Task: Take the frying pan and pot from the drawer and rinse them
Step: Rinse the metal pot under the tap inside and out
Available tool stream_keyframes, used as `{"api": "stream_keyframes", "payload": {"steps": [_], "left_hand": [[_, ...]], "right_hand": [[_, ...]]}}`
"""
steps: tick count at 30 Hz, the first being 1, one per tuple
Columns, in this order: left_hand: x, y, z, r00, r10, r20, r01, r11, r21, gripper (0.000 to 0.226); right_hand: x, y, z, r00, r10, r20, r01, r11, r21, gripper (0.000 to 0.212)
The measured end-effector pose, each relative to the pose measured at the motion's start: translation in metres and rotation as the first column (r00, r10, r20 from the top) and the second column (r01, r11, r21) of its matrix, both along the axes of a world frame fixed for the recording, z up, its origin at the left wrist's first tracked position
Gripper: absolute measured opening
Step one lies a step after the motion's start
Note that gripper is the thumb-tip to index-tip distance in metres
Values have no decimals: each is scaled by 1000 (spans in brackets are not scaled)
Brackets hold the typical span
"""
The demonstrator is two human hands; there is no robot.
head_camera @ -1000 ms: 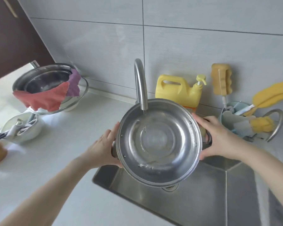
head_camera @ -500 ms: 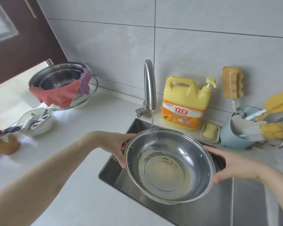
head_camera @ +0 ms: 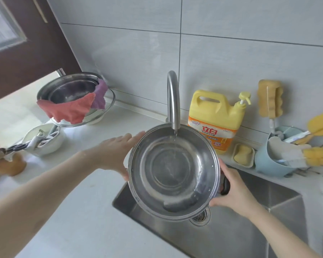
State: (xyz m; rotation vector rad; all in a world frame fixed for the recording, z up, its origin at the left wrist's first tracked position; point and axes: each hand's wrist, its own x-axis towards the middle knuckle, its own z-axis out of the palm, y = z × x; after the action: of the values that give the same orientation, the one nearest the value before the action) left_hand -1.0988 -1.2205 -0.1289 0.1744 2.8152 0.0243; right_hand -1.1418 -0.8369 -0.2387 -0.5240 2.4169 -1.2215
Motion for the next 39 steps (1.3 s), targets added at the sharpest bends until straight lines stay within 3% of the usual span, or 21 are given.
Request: {"api": "stream_keyframes", "payload": {"steps": [4,9,12,17,20,25,31,35,38,39], "left_hand": [[-1,4,-36,996,92,-20,-89,988,127,150],[-11,27,-59,971,56,231,-153,891,428,146],[-18,33,-56,934,-55,352,-154,829,537,128],[-24,24,-17,900,-110,421,-108,881,461,112],[-21,20,-1,942,-54,331,-65,938,340,130],[-9,29,-24,999,-20,43,17,997,72,147],[2,68,-85,980,0,-201,19,996,91,152],[3,84,-111,851,-34,-524,104,989,104,156],[1,89,-120,666,-77,-742,239,964,115,120],[0,90,-120,590,-95,-802,281,955,94,108]], "right_hand": [[-23,15,41,993,46,-110,-32,992,122,138],[-50,41,95,981,193,-21,-170,907,384,136],[-54,57,101,967,235,102,-255,914,316,122],[-33,60,58,958,220,184,-250,956,155,121],[-13,45,29,983,147,109,-154,987,56,126],[-3,42,7,998,40,-45,-41,999,-14,127],[3,79,13,980,-19,-199,37,996,84,132],[17,100,17,923,-31,-382,104,980,170,137],[30,109,15,813,-119,-571,273,943,192,138],[34,111,14,747,-130,-652,309,936,168,127]]}}
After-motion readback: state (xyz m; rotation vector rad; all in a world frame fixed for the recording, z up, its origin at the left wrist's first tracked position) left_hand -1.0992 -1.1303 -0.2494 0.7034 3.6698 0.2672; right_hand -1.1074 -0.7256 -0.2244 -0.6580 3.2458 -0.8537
